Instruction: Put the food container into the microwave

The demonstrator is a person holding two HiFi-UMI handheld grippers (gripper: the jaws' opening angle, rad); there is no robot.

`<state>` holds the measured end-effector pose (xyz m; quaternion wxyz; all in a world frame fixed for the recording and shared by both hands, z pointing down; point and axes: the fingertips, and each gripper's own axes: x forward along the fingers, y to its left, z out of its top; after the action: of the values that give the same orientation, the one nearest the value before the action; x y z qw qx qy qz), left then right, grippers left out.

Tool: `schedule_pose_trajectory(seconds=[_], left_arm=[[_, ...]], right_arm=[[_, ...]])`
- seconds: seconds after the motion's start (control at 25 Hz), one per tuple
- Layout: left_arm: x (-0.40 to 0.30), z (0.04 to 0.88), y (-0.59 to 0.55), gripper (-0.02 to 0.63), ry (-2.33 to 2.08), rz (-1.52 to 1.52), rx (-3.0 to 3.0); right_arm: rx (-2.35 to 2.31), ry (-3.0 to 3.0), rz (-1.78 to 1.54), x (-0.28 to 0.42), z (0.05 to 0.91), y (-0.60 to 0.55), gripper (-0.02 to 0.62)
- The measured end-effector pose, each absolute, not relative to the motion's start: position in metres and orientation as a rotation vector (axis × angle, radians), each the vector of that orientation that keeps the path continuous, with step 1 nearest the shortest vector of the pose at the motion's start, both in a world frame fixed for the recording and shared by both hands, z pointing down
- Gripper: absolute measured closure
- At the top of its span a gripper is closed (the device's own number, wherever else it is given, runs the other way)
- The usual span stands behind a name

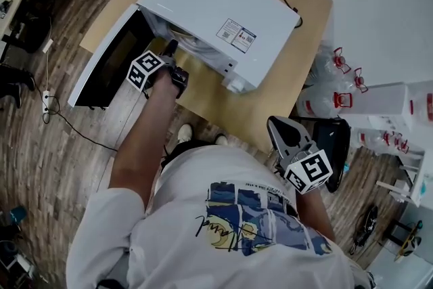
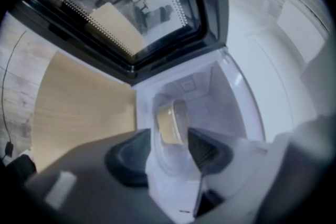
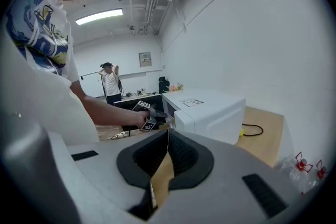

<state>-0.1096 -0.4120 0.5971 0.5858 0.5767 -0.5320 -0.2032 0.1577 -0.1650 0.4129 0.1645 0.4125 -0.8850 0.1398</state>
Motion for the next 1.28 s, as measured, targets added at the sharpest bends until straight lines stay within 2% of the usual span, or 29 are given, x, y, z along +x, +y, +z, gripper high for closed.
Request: schedule_pose_trajectory(seconds=[0.4, 0.84, 1.28], left_arm=[[-0.115, 0.583, -0.369, 0.412, -1.289, -0.454, 1.380], [-0.103, 0.574, -0.294, 0.543, -1.318, -0.485, 1.376], [-0.085, 0.556, -0.224, 0.597, -1.306, -0.492, 1.384]], right_arm=[[1.083, -2.591, 0.369, 0.165, 0.412, -0.164, 0.586], [0.977, -2.658, 0.370, 0.186, 0.420, -0.150, 0.586], [0.883, -2.684, 0.377, 0.201, 0.427, -0.135, 0.586]])
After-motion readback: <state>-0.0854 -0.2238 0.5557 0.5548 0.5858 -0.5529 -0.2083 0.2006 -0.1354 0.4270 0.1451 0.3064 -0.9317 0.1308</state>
